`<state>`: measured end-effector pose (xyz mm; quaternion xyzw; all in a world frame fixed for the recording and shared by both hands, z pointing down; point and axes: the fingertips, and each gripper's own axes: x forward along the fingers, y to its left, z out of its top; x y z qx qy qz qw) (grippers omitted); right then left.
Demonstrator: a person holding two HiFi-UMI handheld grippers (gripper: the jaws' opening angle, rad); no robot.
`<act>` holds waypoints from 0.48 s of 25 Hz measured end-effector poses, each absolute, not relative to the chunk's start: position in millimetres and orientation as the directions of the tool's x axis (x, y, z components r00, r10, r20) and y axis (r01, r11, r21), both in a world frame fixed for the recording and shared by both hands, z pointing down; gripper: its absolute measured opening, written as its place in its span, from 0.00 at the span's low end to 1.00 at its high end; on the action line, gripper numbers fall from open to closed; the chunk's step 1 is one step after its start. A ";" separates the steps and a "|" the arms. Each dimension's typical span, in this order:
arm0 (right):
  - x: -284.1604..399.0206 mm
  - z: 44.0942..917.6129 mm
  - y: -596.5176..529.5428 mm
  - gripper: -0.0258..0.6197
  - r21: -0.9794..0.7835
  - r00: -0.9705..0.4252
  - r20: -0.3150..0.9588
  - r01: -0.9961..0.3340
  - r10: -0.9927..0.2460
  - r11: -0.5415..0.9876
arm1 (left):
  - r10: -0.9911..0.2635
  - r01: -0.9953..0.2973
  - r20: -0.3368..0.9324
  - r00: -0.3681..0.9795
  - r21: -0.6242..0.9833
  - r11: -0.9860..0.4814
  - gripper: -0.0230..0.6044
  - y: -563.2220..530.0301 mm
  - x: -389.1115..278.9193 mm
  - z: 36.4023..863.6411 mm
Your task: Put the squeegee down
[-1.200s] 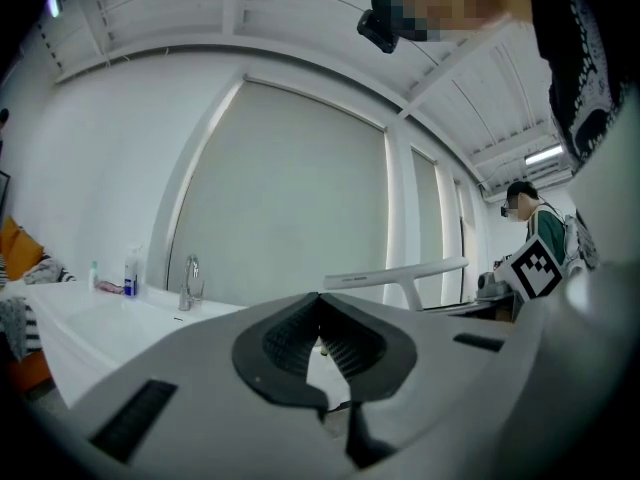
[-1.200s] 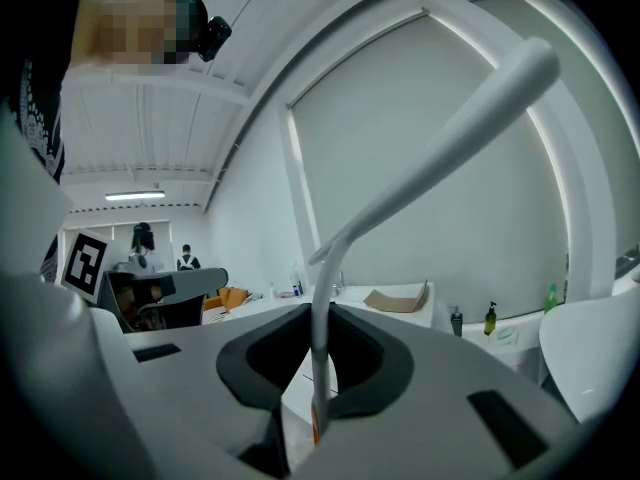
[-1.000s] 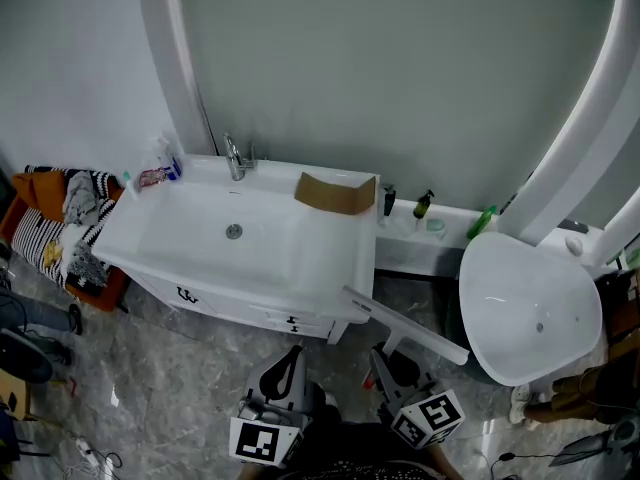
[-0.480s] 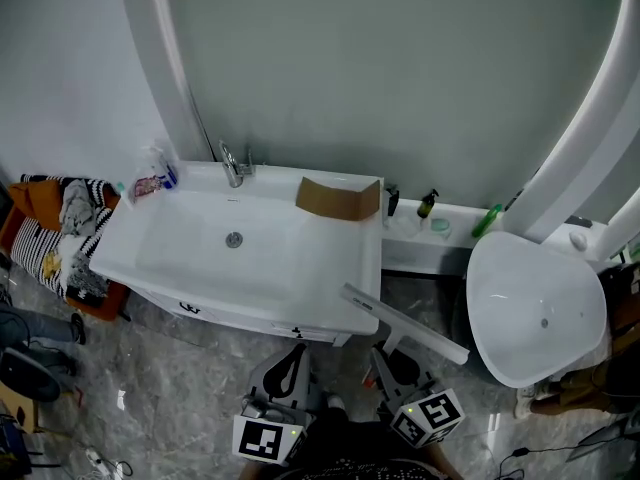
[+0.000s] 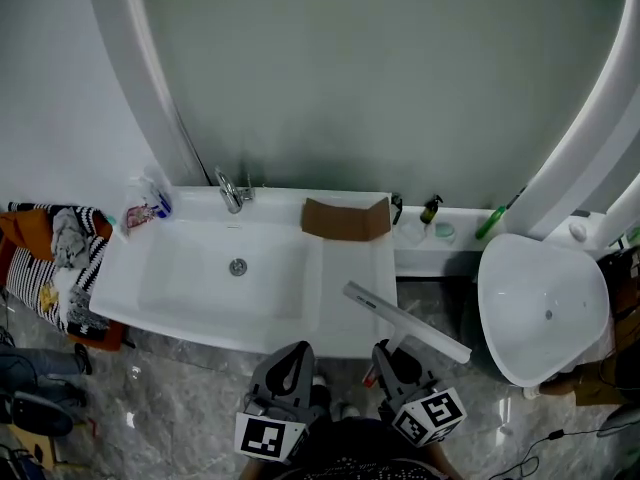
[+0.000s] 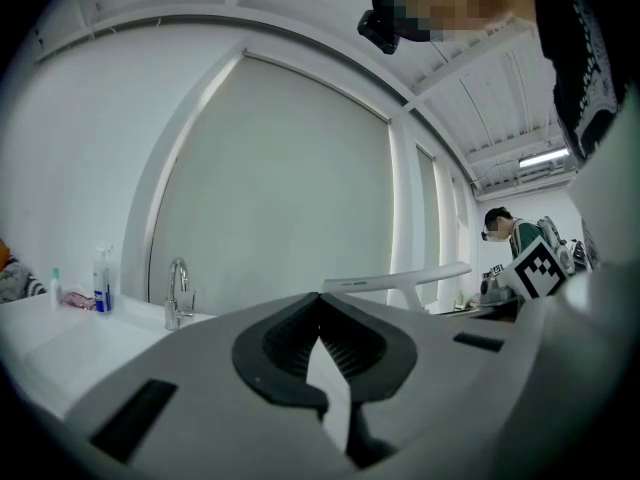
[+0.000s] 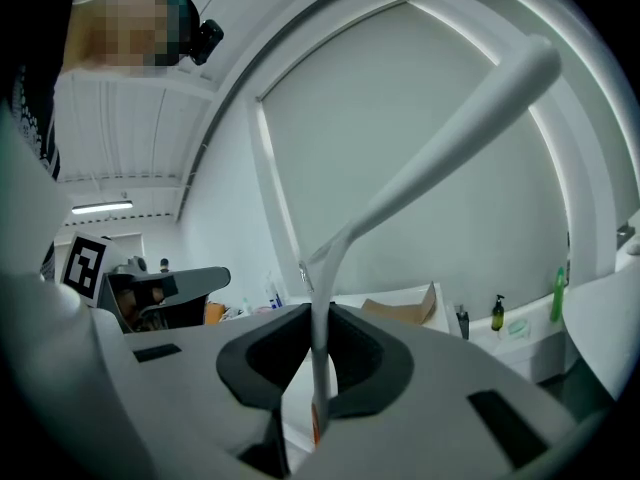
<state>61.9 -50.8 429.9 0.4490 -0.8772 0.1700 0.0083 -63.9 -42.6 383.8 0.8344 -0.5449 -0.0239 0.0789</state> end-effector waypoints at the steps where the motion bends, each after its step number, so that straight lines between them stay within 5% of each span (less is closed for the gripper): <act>1: 59.0 430.1 -55.3 0.13 -0.291 -0.589 0.165 -0.795 -0.791 0.532 | -0.907 -0.901 0.057 0.417 0.153 -0.405 0.04 -47.5 -67.0 386.3; 12: 54.7 442.2 -81.6 0.13 -0.303 -0.528 0.168 -0.832 -0.833 0.466 | -0.883 -0.882 0.087 0.461 0.157 -0.444 0.04 -77.6 -79.7 405.2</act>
